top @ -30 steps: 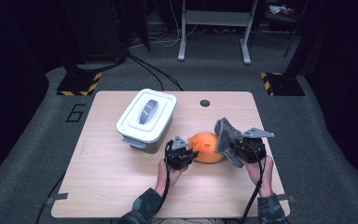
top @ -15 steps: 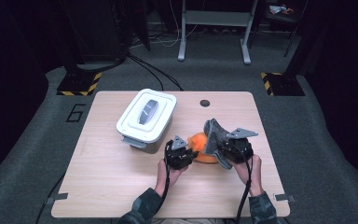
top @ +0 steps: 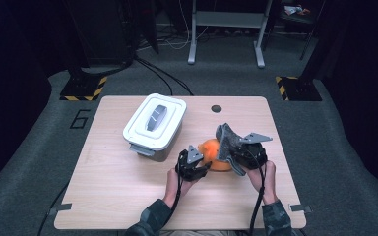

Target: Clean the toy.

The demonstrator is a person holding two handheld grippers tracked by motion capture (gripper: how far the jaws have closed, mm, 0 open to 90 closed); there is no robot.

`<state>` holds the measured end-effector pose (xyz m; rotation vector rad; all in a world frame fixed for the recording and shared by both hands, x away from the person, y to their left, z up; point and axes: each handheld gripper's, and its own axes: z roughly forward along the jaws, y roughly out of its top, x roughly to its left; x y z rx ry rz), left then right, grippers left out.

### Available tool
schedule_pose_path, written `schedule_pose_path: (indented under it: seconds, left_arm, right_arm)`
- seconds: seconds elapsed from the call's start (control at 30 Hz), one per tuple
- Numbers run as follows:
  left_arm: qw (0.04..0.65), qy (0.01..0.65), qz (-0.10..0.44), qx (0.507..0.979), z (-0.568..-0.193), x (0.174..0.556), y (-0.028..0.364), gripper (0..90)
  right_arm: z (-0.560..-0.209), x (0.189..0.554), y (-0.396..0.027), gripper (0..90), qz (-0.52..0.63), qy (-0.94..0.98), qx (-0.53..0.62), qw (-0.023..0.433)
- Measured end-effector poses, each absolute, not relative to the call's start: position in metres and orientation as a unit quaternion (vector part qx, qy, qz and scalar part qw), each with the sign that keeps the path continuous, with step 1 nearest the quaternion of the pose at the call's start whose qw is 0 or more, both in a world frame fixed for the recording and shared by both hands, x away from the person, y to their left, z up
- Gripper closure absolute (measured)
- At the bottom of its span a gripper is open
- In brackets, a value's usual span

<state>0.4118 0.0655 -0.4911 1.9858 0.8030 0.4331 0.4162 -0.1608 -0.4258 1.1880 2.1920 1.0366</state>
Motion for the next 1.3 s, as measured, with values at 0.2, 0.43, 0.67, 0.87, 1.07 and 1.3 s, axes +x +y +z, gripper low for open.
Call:
schedule_pose_path:
  seconds: [0.2,0.43,0.67,0.87,1.07,1.3]
  left_arm:
    - [0.465,0.326,0.179,0.804,-0.490,0.412,0.065,80.0]
    - [0.477,0.336,0.154,0.797,-0.483,0.414,0.066,82.5]
    - [0.487,0.335,0.134,0.796,-0.472,0.412,0.064,82.8]
    - [0.488,0.341,0.128,0.793,-0.473,0.413,0.064,82.6]
    - [0.489,0.352,0.119,0.789,-0.478,0.417,0.070,82.4]
    - [0.490,0.352,0.119,0.789,-0.479,0.417,0.070,82.2]
  right_arm:
    - [-0.423,0.417,-0.165,76.3,0.382,0.787,0.432,0.222]
    - [-0.409,0.409,-0.166,76.3,0.392,0.781,0.424,0.237]
    - [-0.396,0.399,-0.154,76.1,0.413,0.786,0.395,0.235]
    - [-0.404,0.405,-0.135,75.7,0.396,0.804,0.381,0.228]
    - [-0.414,0.410,-0.130,75.8,0.388,0.806,0.381,0.233]
    - [-0.415,0.411,-0.135,75.8,0.379,0.805,0.387,0.242]
